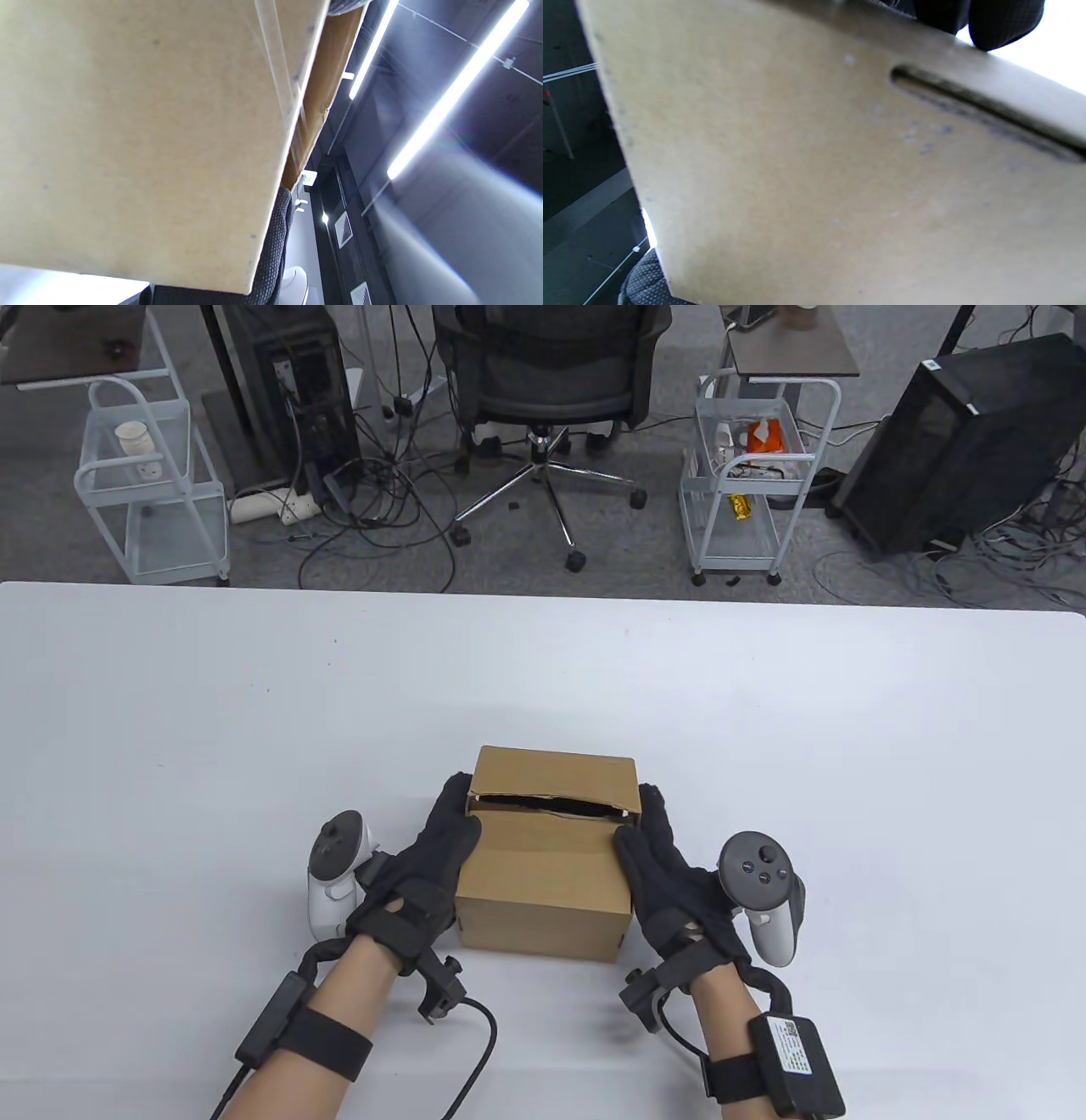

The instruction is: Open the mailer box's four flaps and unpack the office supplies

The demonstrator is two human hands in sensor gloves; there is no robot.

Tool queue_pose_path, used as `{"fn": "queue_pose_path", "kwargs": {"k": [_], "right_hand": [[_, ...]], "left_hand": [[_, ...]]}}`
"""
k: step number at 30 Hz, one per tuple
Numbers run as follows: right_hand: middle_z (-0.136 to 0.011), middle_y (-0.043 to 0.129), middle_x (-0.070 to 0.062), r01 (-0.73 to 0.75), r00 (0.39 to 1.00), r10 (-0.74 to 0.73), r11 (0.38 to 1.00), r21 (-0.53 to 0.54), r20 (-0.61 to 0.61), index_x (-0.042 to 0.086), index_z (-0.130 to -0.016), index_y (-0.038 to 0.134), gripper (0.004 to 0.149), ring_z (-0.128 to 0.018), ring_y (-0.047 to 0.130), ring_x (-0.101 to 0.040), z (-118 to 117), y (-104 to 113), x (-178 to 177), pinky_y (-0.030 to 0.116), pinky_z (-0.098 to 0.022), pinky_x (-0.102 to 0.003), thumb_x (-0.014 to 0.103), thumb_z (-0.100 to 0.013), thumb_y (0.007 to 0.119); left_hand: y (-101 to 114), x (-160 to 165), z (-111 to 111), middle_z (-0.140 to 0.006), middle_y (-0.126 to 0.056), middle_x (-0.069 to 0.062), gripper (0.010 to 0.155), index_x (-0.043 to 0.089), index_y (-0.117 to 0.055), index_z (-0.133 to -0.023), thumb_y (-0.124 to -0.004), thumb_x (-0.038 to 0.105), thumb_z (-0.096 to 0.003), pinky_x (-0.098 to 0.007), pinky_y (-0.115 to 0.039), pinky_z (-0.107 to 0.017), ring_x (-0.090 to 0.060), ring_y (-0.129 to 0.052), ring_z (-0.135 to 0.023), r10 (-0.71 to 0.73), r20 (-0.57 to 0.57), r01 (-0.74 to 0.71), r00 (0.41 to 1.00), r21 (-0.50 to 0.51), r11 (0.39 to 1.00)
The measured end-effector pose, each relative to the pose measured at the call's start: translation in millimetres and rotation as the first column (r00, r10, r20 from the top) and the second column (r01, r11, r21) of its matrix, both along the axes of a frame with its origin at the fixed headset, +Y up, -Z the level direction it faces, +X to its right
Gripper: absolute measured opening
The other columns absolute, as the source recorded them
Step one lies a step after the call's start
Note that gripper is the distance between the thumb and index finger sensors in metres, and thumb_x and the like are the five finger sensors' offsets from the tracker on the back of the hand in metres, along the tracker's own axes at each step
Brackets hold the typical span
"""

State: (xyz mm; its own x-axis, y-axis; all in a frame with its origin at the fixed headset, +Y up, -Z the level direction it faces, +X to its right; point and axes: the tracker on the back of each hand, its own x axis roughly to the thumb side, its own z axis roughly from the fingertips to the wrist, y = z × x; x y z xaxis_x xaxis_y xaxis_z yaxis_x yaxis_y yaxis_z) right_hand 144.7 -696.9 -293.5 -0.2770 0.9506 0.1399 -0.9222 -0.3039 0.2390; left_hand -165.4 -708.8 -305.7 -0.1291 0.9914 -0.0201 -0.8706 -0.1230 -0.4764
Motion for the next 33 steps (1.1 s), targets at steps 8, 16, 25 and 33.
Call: {"fn": "queue_pose_path", "kwargs": {"k": [8, 16, 25, 33], "right_hand": [[-0.125, 0.011, -0.020, 0.077, 0.996, -0.069, 0.986, 0.151, -0.054, 0.017, -0.113, 0.008, 0.073, -0.110, 0.029, -0.061, -0.4, 3.8, 11.7, 0.044, -0.074, -0.077, 0.047, -0.065, 0.055], [-0.127, 0.021, -0.014, 0.033, 0.999, -0.033, 0.963, 0.267, -0.004, 0.024, -0.114, 0.015, 0.077, -0.112, 0.039, -0.054, 13.1, 12.8, 10.7, 0.047, -0.074, -0.075, 0.054, -0.062, 0.062], [-0.127, 0.028, -0.012, -0.045, 0.998, 0.027, 0.925, 0.376, 0.053, 0.024, -0.114, 0.019, 0.084, -0.111, 0.049, -0.052, 24.3, 26.2, 11.5, 0.049, -0.073, -0.076, 0.052, -0.059, 0.075], [-0.121, 0.040, -0.023, -0.184, 0.965, 0.077, 0.880, 0.438, 0.250, 0.007, -0.112, 0.024, 0.084, -0.103, 0.072, -0.041, 33.3, 37.0, 9.9, 0.061, -0.074, -0.058, 0.040, -0.058, 0.080]], "left_hand": [[13.5, 2.1, 0.9, -0.121, 0.003, -0.012, 0.075, 0.020, -0.007, -0.113, -0.061, 0.039, -0.0634, -0.074, -0.021, -0.072, -0.046, -0.010, -0.116, -0.044, 0.041, 0.035, 0.998, 0.195, 0.980], [26.4, 2.1, 10.3, -0.122, 0.000, -0.008, 0.081, 0.025, -0.006, -0.112, -0.067, 0.043, -0.0622, -0.073, -0.019, -0.073, -0.043, -0.011, -0.116, -0.119, 0.028, 0.105, 0.992, 0.308, 0.946], [38.7, -2.0, 18.8, -0.123, -0.007, -0.002, 0.083, 0.032, -0.011, -0.111, -0.077, 0.037, -0.0604, -0.072, -0.022, -0.074, -0.042, -0.019, -0.115, -0.194, -0.069, 0.205, 0.979, 0.404, 0.892], [48.6, -11.7, 21.0, -0.123, -0.012, 0.002, 0.076, 0.037, -0.016, -0.110, -0.074, 0.025, -0.0611, -0.071, -0.053, -0.076, -0.053, -0.036, -0.114, -0.220, -0.185, 0.278, 0.958, 0.402, 0.872]]}}
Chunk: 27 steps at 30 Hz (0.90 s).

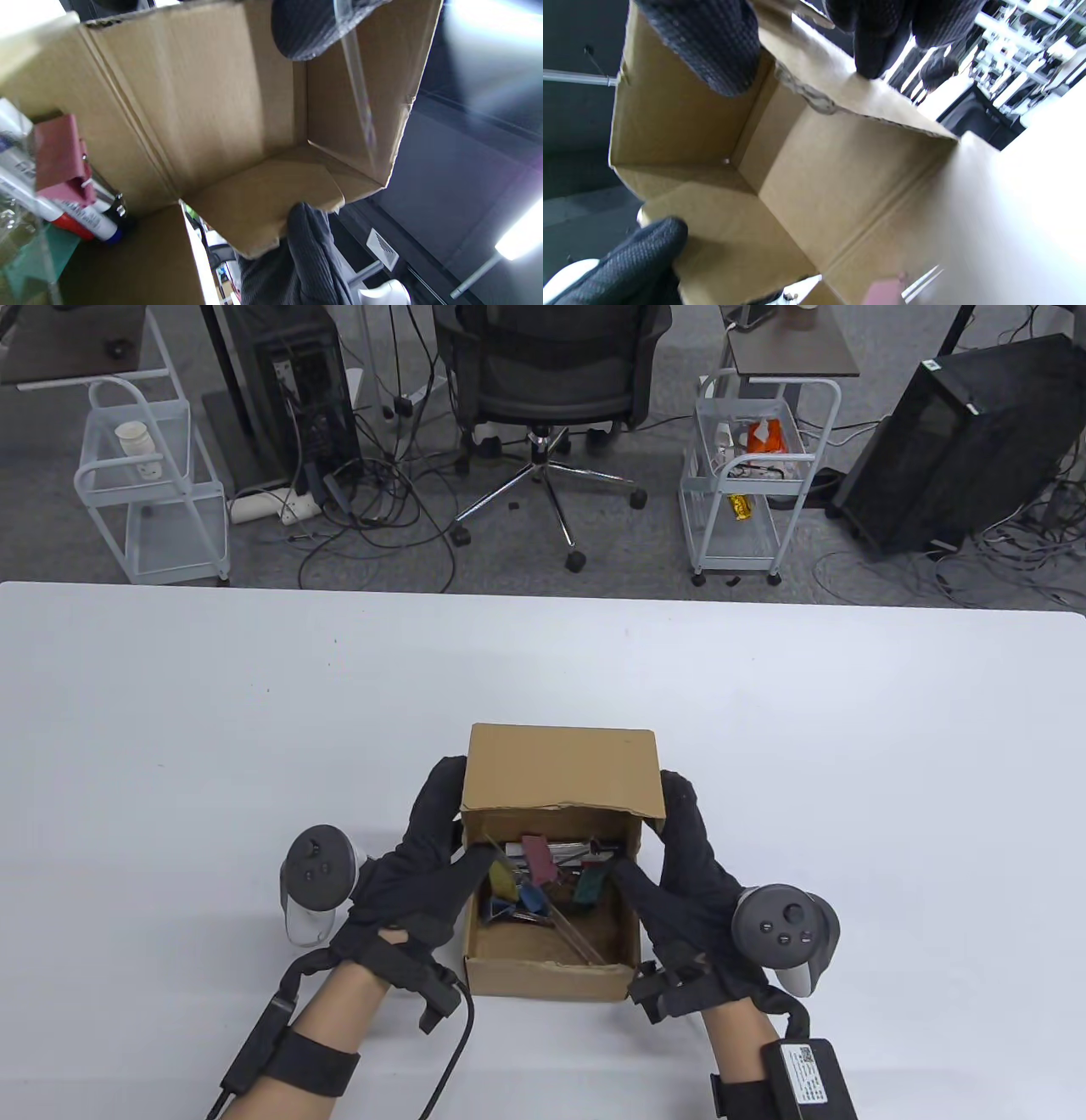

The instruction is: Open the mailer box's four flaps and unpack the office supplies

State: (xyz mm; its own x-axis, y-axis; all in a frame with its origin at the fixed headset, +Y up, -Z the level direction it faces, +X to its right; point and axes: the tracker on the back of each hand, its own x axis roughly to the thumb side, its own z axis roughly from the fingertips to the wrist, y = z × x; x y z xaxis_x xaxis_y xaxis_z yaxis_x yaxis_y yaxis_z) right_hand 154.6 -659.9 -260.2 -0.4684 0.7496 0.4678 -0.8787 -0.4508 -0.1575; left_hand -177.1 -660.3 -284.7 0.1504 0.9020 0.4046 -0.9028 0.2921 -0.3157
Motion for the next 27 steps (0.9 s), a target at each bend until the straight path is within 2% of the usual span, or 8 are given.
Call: {"fn": "queue_pose_path", "kwargs": {"k": [4, 7, 8, 11, 13, 15, 21, 27], "right_hand": [[-0.113, 0.060, -0.029, 0.087, 0.990, -0.084, 0.996, -0.022, 0.111, -0.001, -0.110, 0.041, 0.070, -0.092, 0.088, -0.038, -0.9, 1.6, 13.6, 0.073, -0.069, -0.055, 0.037, -0.060, 0.075], [-0.101, 0.084, -0.023, 0.094, 0.977, -0.078, 0.993, -0.074, 0.199, 0.003, -0.103, 0.067, 0.053, -0.078, 0.101, -0.037, -6.4, 1.7, 25.8, 0.083, -0.060, -0.058, 0.035, -0.061, 0.074], [-0.098, 0.088, -0.021, 0.075, 0.975, -0.056, 0.994, -0.082, 0.217, 0.005, -0.100, 0.071, 0.051, -0.074, 0.104, -0.036, -8.1, 2.5, 28.3, 0.084, -0.058, -0.058, 0.037, -0.061, 0.075], [-0.091, 0.095, -0.017, 0.048, 0.964, -0.017, 0.993, -0.112, 0.265, 0.008, -0.096, 0.078, 0.047, -0.067, 0.107, -0.033, -17.0, 7.1, 36.4, 0.085, -0.056, -0.058, 0.039, -0.060, 0.076], [-0.088, 0.097, -0.015, 0.050, 0.960, -0.011, 0.990, -0.133, 0.280, 0.009, -0.094, 0.079, 0.046, -0.065, 0.108, -0.032, -25.2, 8.7, 39.1, 0.085, -0.056, -0.057, 0.039, -0.060, 0.076], [-0.084, 0.100, -0.012, 0.035, 0.955, 0.008, 0.990, -0.139, 0.295, 0.010, -0.092, 0.080, 0.045, -0.060, 0.109, -0.029, -36.2, 10.3, 41.6, 0.086, -0.055, -0.055, 0.040, -0.060, 0.077], [-0.079, 0.100, -0.010, 0.009, 0.938, 0.048, 0.987, -0.163, 0.343, 0.009, -0.092, 0.078, 0.046, -0.053, 0.109, -0.024, -66.3, 11.4, 41.4, 0.087, -0.054, -0.053, 0.040, -0.059, 0.078], [-0.074, 0.101, -0.007, 0.077, 0.919, 0.029, 0.965, -0.251, 0.394, 0.003, -0.098, 0.072, 0.053, -0.046, 0.108, -0.020, -92.8, 0.0, 40.8, 0.089, -0.051, -0.049, 0.038, -0.058, 0.079]], "left_hand": [[3.6, -16.0, -4.5, -0.123, -0.017, -0.003, 0.076, 0.026, -0.011, -0.110, -0.070, 0.025, -0.0612, -0.063, -0.063, -0.075, -0.049, -0.054, -0.112, 0.027, -0.070, -0.029, 0.997, -0.023, 0.999], [-1.5, -28.8, -13.6, -0.122, -0.018, -0.018, 0.078, 0.013, -0.010, -0.110, -0.070, 0.027, -0.0614, -0.057, -0.068, -0.074, -0.049, -0.062, -0.109, 0.045, -0.121, -0.061, 0.992, -0.133, 0.989], [-2.7, -31.4, -15.8, -0.122, -0.022, -0.020, 0.078, 0.011, -0.014, -0.111, -0.071, 0.029, -0.0612, -0.057, -0.069, -0.074, -0.051, -0.065, -0.107, 0.047, -0.127, -0.066, 0.991, -0.153, 0.986], [1.1, -43.7, -26.3, -0.118, -0.056, -0.021, 0.064, 0.010, -0.044, -0.113, -0.073, 0.033, -0.0617, -0.062, -0.075, -0.069, -0.049, -0.074, -0.103, -0.024, -0.140, -0.008, 0.990, -0.225, 0.974], [4.8, -50.6, -33.5, -0.109, -0.074, -0.016, 0.055, 0.012, -0.060, -0.108, -0.075, 0.036, -0.0614, -0.061, -0.074, -0.069, -0.046, -0.082, -0.098, -0.075, -0.159, 0.029, 0.984, -0.271, 0.962], [7.0, -58.7, -44.3, -0.103, -0.082, -0.011, 0.049, 0.015, -0.067, -0.104, -0.075, 0.038, -0.0618, -0.057, -0.077, -0.068, -0.040, -0.088, -0.094, -0.083, -0.164, 0.028, 0.983, -0.314, 0.949], [-1.8, -65.0, -72.7, -0.096, -0.087, -0.009, 0.045, 0.016, -0.070, -0.101, -0.074, 0.039, -0.0627, -0.052, -0.081, -0.065, -0.034, -0.094, -0.085, -0.048, -0.214, -0.038, 0.976, -0.383, 0.923], [-19.7, -60.7, -94.2, -0.090, -0.089, -0.010, 0.046, 0.013, -0.070, -0.100, -0.071, 0.040, -0.0631, -0.049, -0.084, -0.060, -0.031, -0.098, -0.076, -0.031, -0.272, -0.092, 0.962, -0.429, 0.899]]}}
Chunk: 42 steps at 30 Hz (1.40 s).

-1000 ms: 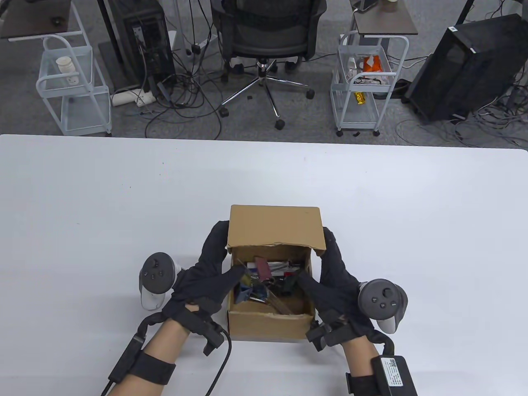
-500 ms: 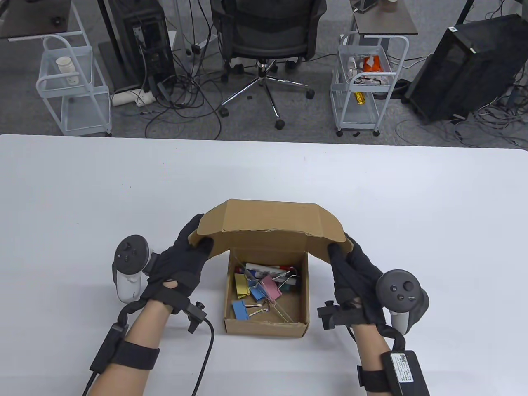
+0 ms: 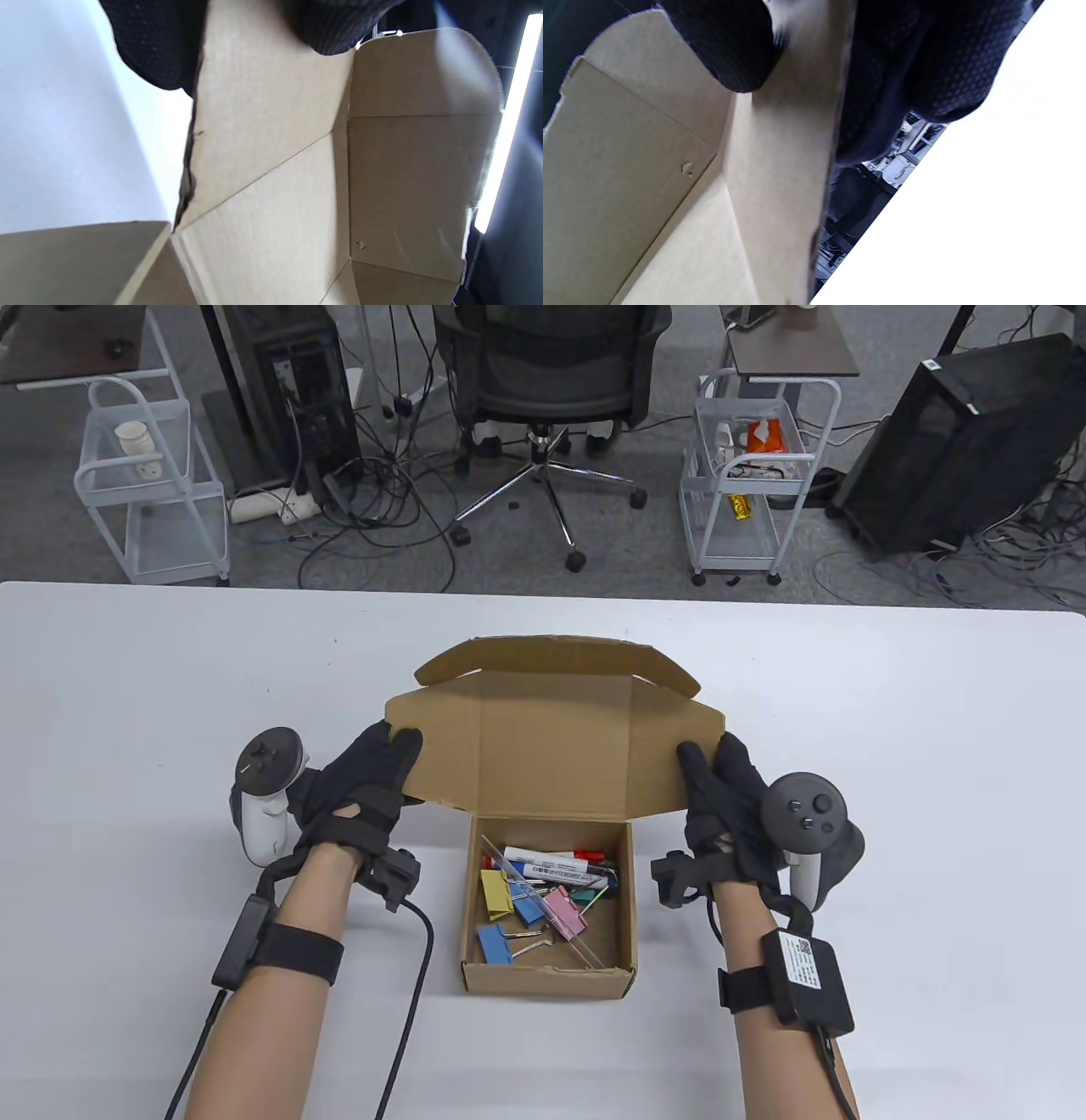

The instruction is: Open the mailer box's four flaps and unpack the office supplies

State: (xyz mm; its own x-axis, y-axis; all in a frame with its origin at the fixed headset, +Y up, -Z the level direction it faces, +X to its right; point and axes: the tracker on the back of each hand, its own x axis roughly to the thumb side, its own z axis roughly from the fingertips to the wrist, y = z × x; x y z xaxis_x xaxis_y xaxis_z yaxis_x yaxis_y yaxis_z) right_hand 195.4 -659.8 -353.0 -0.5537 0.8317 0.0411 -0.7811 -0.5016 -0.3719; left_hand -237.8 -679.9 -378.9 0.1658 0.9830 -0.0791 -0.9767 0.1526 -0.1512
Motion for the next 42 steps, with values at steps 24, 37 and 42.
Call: {"fn": "queue_pose_path", "kwargs": {"k": [24, 37, 42], "right_hand": [[-0.076, 0.101, -0.012, 0.027, 0.993, 0.029, 0.884, -0.466, 0.112, 0.009, -0.100, 0.075, 0.047, -0.044, 0.107, -0.022, -29.8, -61.5, -3.9, 0.089, -0.050, -0.052, 0.031, -0.059, 0.082], [-0.084, 0.098, -0.017, 0.057, 0.997, -0.022, 0.864, -0.500, 0.074, 0.009, -0.104, 0.070, 0.049, -0.051, 0.107, -0.028, -22.0, -66.4, -2.6, 0.085, -0.053, -0.055, 0.034, -0.061, 0.076], [-0.103, 0.081, -0.029, 0.064, 0.998, -0.059, 0.903, -0.424, 0.026, 0.012, -0.110, 0.060, 0.057, -0.073, 0.099, -0.046, -10.6, -57.1, -2.7, 0.075, -0.061, -0.065, 0.044, -0.063, 0.065]], "left_hand": [[-71.4, -5.6, -7.1, -0.089, -0.089, -0.022, 0.053, -0.001, -0.068, -0.101, -0.068, 0.038, -0.0648, -0.055, -0.081, -0.060, -0.041, -0.097, -0.074, 0.047, -0.060, -0.070, 0.997, -0.471, 0.879], [-75.6, -8.4, -0.6, -0.096, -0.082, -0.025, 0.063, -0.001, -0.061, -0.106, -0.065, 0.046, -0.0642, -0.057, -0.077, -0.064, -0.046, -0.091, -0.080, 0.137, -0.060, -0.149, 0.989, -0.453, 0.879], [-66.3, -12.6, 8.7, -0.113, -0.053, -0.034, 0.089, -0.005, -0.036, -0.114, -0.061, 0.061, -0.0599, -0.065, -0.064, -0.071, -0.059, -0.070, -0.096, 0.191, -0.038, -0.190, 0.981, -0.398, 0.897]]}}
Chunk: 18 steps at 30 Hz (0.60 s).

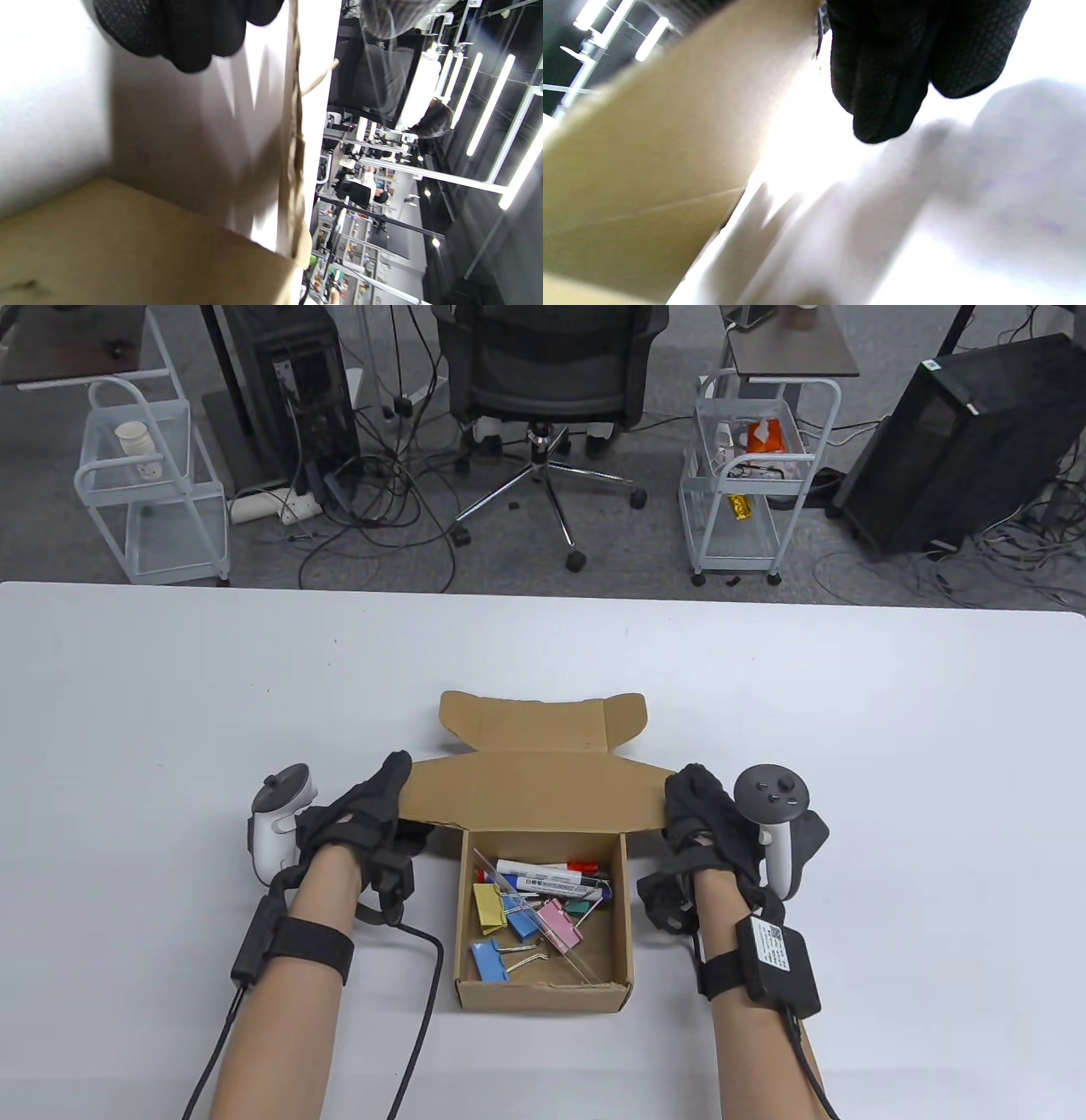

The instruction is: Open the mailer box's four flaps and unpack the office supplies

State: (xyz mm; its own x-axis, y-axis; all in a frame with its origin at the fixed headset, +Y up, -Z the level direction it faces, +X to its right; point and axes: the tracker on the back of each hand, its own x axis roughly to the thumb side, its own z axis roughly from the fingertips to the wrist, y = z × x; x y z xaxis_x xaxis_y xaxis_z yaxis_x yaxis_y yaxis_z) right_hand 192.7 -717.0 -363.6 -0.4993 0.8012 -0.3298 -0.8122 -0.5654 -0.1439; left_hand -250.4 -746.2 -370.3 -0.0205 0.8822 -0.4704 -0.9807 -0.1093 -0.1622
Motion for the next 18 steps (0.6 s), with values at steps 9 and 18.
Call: {"fn": "queue_pose_path", "kwargs": {"k": [9, 18], "right_hand": [[-0.120, 0.046, -0.033, -0.107, 0.986, 0.128, 0.976, 0.188, -0.105, 0.009, -0.115, 0.046, 0.067, -0.099, 0.054, -0.065, 35.9, 36.1, -3.9, 0.054, -0.067, -0.075, 0.048, -0.063, 0.058], [-0.121, 0.041, -0.033, -0.158, 0.964, 0.216, 0.935, 0.319, -0.155, 0.007, -0.115, 0.044, 0.067, -0.101, 0.044, -0.065, 80.9, 60.7, -11.8, 0.049, -0.067, -0.076, 0.047, -0.063, 0.058]], "left_hand": [[39.4, -23.8, 33.7, -0.118, -0.030, -0.035, 0.091, -0.004, -0.022, -0.114, -0.060, 0.059, -0.0611, -0.070, -0.048, -0.073, -0.064, -0.041, -0.106, -0.177, 0.012, 0.175, 0.984, 0.101, 0.979], [61.2, 9.3, 75.4, -0.118, -0.039, -0.036, 0.086, -0.005, -0.032, -0.115, -0.061, 0.057, -0.0614, -0.070, -0.051, -0.073, -0.063, -0.046, -0.106, -0.355, 0.309, 0.317, 0.882, 0.169, 0.933]]}}
